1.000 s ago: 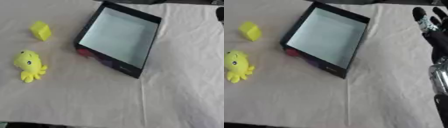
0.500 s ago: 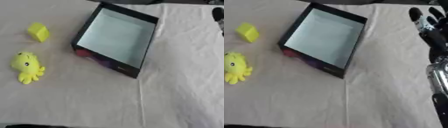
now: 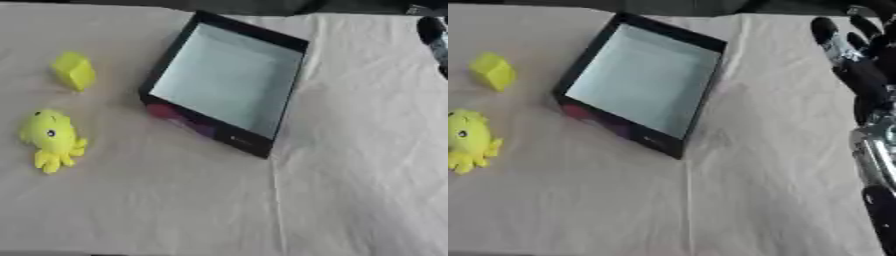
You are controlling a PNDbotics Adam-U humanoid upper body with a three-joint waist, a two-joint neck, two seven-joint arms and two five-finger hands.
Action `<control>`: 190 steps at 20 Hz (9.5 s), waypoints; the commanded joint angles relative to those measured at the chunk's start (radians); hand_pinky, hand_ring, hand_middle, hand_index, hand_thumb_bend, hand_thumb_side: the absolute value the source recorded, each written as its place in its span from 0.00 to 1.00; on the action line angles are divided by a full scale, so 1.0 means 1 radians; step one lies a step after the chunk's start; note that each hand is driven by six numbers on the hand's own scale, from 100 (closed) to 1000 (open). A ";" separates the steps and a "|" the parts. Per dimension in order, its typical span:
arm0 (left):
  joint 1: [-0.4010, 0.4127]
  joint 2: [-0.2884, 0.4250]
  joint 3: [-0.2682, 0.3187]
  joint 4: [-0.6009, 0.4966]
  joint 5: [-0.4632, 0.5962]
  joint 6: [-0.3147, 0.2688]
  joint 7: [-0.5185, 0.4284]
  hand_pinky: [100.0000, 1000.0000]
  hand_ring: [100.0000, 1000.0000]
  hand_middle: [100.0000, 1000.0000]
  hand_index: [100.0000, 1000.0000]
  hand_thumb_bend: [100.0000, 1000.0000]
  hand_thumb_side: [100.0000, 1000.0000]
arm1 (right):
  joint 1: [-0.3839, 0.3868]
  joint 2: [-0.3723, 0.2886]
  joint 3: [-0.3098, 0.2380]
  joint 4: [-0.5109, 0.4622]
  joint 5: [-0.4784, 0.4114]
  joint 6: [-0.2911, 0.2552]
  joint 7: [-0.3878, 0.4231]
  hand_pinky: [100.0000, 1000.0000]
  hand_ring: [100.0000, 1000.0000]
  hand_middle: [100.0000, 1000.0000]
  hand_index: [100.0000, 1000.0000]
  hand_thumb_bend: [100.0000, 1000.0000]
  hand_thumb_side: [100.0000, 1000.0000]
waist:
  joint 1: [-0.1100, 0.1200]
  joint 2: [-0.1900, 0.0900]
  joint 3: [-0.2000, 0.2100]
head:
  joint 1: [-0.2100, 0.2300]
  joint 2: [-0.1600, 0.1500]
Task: Pick up objects on the table and place them in the box.
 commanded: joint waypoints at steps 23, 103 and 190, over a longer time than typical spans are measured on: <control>-0.362 0.077 -0.250 0.319 -0.096 -0.254 -0.244 0.80 0.74 0.78 0.88 0.58 0.00 | -0.053 -0.024 0.037 -0.007 -0.016 0.019 0.046 0.93 0.90 0.94 0.83 0.66 0.22 | 0.018 0.002 -0.056 | 0.032 0.005; -0.761 -0.177 -0.360 0.574 -0.616 -0.469 -0.203 0.78 0.77 0.77 0.79 0.47 0.00 | -0.100 0.016 0.074 0.017 -0.013 0.029 0.082 0.93 0.90 0.94 0.83 0.65 0.20 | 0.047 0.095 -0.175 | 0.096 -0.058; -0.788 -0.151 -0.324 0.521 -0.677 -0.161 -0.167 0.60 0.51 0.36 0.61 0.29 0.00 | -0.080 0.034 0.079 0.033 -0.001 0.029 0.106 0.94 0.90 0.94 0.83 0.65 0.18 | 0.049 0.120 -0.175 | 0.098 -0.053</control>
